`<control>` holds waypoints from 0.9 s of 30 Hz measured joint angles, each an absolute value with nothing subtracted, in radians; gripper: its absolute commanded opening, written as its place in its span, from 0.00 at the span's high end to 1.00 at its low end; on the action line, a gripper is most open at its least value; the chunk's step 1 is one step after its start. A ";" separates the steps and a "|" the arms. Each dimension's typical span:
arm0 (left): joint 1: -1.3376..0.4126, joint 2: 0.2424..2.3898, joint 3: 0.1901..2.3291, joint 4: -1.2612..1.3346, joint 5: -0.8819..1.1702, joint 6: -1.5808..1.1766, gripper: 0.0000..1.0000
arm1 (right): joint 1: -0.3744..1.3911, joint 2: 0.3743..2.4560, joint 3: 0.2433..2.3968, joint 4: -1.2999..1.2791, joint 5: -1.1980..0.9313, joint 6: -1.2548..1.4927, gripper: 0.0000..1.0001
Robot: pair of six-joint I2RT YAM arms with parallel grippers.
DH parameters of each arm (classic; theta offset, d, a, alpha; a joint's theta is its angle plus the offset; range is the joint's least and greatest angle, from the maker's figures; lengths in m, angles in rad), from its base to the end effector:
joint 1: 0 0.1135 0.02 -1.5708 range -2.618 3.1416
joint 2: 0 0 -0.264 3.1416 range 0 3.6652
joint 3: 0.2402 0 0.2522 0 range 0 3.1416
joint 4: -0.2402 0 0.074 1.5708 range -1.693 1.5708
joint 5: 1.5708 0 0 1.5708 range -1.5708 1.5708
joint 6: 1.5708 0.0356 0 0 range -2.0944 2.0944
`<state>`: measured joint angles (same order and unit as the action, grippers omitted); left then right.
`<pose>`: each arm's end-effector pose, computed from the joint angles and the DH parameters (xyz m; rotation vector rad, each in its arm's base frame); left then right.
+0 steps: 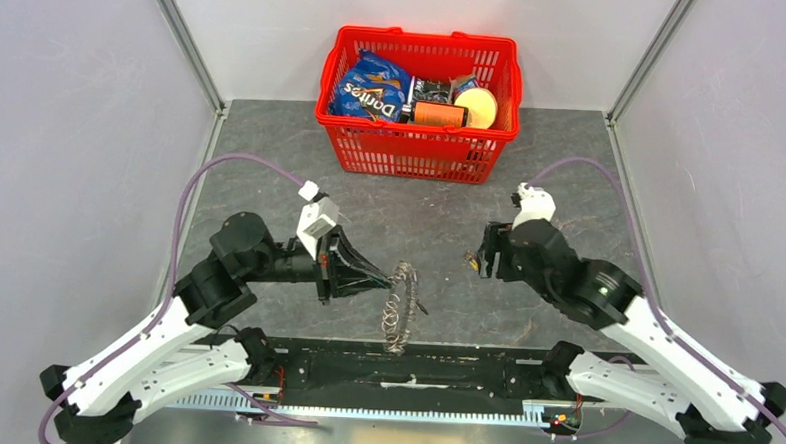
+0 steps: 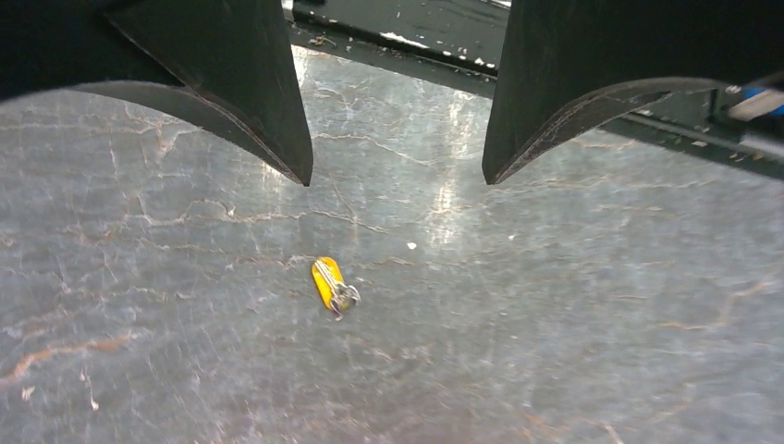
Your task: Put the keys on the keyring
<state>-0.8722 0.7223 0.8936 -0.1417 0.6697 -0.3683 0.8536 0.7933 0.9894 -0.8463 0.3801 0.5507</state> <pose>0.0827 -0.1329 0.3919 0.9842 1.4506 -1.4552 0.1076 0.1033 0.3434 -0.1235 2.1893 0.3784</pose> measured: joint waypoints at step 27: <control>-0.873 0.538 0.843 -0.367 0.553 -0.277 0.98 | 0.763 1.464 0.923 -0.608 0.561 0.981 0.45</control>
<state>-0.8726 0.5385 0.8433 -0.3672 0.5529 -0.2771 0.7631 1.4639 0.9230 -0.6083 0.5610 0.9813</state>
